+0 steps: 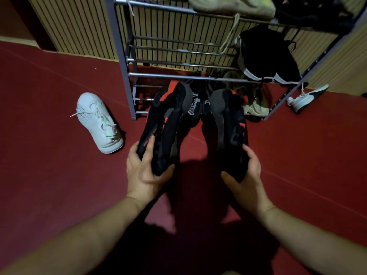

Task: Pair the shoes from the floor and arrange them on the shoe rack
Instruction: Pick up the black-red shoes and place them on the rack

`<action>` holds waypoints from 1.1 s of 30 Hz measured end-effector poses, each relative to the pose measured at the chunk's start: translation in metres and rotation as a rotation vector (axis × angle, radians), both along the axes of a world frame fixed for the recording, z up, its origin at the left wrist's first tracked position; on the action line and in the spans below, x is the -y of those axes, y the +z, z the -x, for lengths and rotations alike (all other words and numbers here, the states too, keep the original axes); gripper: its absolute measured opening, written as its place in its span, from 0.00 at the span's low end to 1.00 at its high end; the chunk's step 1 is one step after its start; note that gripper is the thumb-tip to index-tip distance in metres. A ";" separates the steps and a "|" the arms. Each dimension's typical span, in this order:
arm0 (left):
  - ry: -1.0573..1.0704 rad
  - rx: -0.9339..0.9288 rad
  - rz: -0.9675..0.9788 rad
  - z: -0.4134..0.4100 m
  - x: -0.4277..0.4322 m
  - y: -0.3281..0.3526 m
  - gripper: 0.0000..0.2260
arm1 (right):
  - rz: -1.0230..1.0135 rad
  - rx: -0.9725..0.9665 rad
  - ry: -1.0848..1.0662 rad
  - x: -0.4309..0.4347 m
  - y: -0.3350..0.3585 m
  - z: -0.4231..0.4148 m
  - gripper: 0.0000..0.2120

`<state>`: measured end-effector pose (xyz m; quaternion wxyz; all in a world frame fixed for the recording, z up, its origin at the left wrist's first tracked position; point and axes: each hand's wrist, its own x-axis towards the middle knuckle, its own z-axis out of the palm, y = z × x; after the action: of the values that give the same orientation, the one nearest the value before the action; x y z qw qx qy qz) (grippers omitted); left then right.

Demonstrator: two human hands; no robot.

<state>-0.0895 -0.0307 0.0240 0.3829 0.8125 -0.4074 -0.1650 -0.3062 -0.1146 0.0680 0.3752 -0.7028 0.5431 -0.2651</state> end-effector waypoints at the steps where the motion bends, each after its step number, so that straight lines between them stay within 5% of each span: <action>1: 0.014 0.010 -0.004 -0.002 0.007 0.008 0.44 | -0.010 0.003 -0.005 0.009 0.006 -0.004 0.42; 10: 0.057 0.090 0.041 -0.020 0.076 0.073 0.39 | 0.098 -0.002 -0.030 0.094 0.052 -0.055 0.41; 20: 0.105 0.022 -0.168 -0.041 0.207 0.130 0.36 | 0.154 -0.186 -0.068 0.190 0.081 -0.121 0.38; 25: -0.209 -0.029 -0.296 -0.048 0.231 0.126 0.42 | 0.089 -0.322 -0.040 0.217 0.080 -0.127 0.32; 28: -0.418 0.000 -0.360 -0.064 0.214 0.116 0.45 | 0.132 -0.360 0.153 0.212 0.070 -0.105 0.33; 33: -0.543 0.168 -0.350 -0.083 0.203 0.107 0.33 | 0.274 -0.546 0.359 0.199 0.051 -0.080 0.31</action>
<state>-0.0067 -0.2337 0.1308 0.1450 0.7385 -0.6046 -0.2609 -0.2266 -0.3138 0.1186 0.1589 -0.8758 0.4507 -0.0675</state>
